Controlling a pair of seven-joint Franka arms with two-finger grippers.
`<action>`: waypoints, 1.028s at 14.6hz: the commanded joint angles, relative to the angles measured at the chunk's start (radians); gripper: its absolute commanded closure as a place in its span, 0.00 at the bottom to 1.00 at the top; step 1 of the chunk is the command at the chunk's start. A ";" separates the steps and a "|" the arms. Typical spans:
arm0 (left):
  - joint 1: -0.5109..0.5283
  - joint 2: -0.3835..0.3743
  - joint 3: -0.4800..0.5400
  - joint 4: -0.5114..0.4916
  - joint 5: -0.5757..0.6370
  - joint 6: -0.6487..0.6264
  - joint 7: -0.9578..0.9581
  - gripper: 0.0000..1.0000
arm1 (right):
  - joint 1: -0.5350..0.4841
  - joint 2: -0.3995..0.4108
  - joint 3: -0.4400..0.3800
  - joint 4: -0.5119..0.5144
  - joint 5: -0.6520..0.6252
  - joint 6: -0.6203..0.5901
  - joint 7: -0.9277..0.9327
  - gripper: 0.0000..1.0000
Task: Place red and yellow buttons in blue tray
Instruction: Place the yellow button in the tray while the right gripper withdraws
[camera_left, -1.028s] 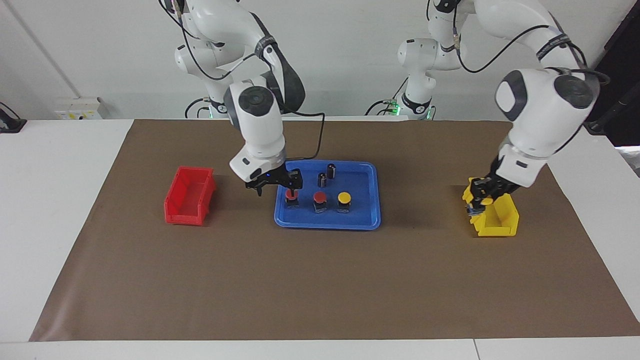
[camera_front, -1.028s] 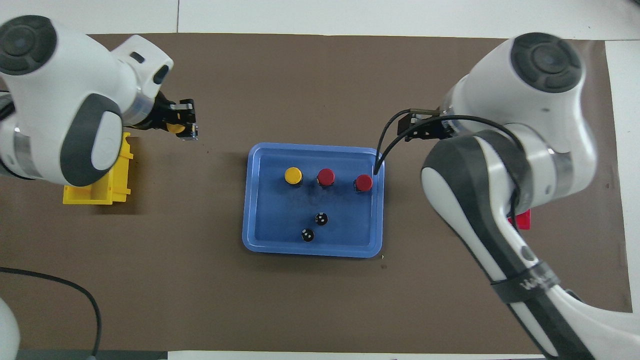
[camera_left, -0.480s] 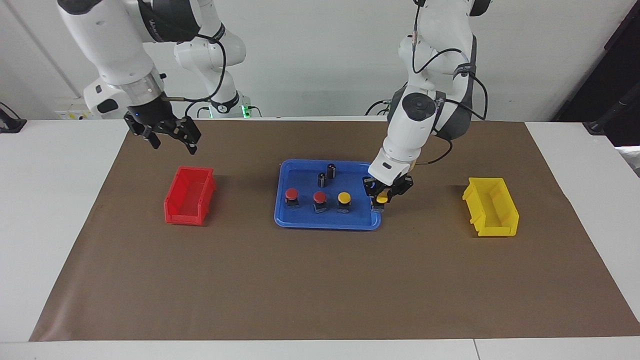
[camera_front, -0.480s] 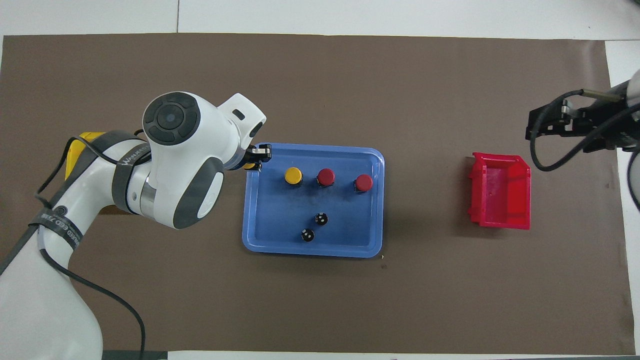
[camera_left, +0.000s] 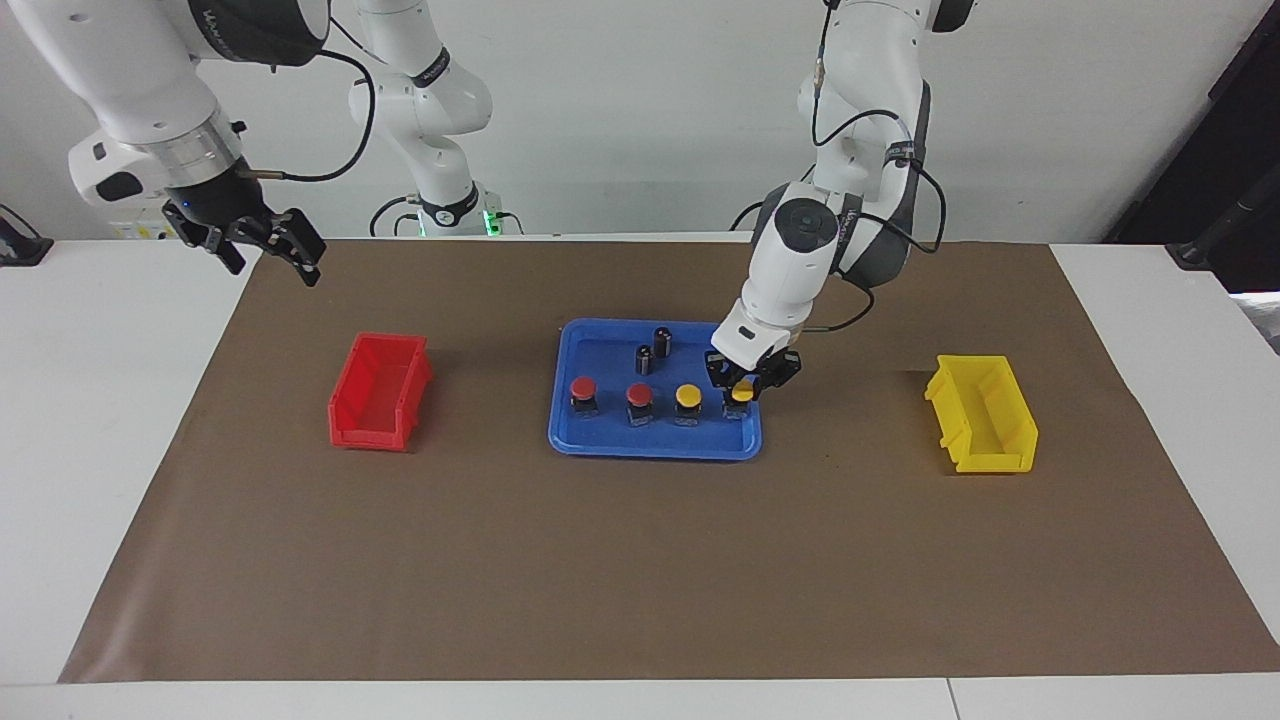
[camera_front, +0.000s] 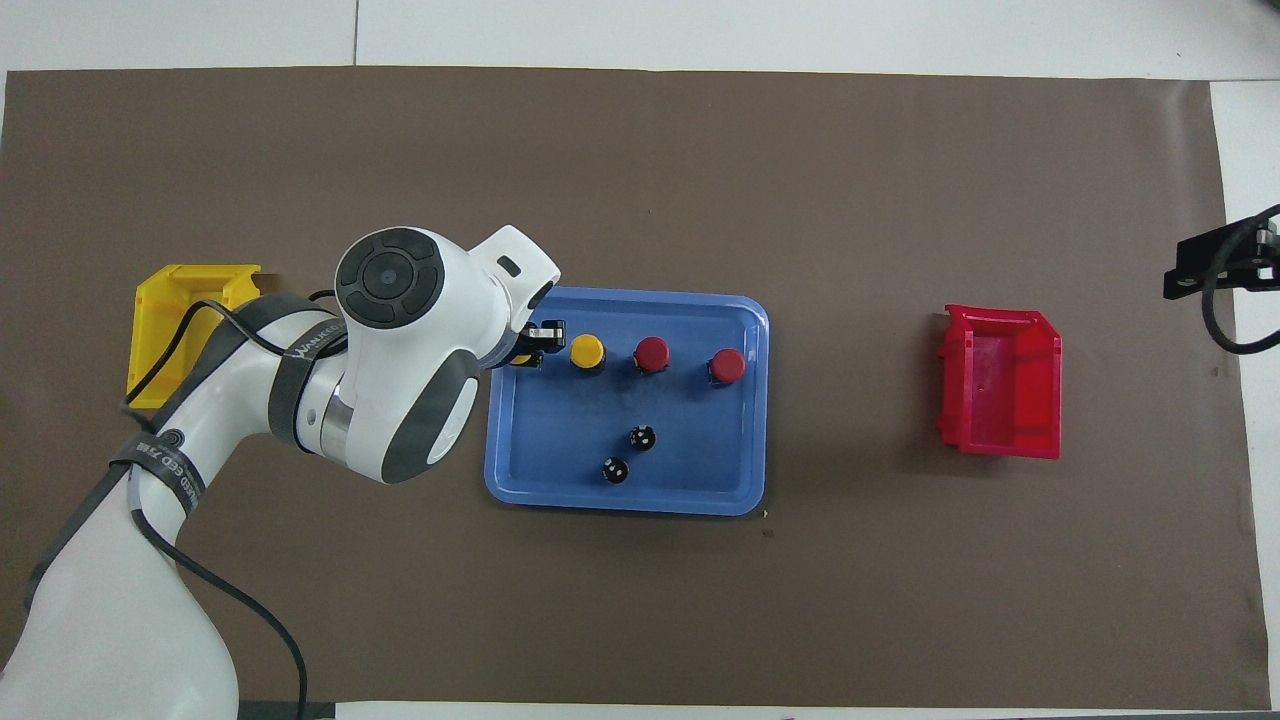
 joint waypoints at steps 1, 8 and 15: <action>-0.019 -0.015 0.016 -0.044 -0.017 0.051 -0.001 0.98 | -0.025 -0.031 -0.004 -0.047 -0.006 -0.013 -0.051 0.00; -0.019 -0.021 0.020 -0.024 -0.017 0.008 -0.004 0.00 | -0.044 -0.039 0.002 -0.066 -0.009 0.000 -0.057 0.00; 0.118 -0.096 0.031 0.112 -0.005 -0.280 0.153 0.00 | -0.043 -0.039 0.002 -0.068 -0.017 -0.003 -0.058 0.00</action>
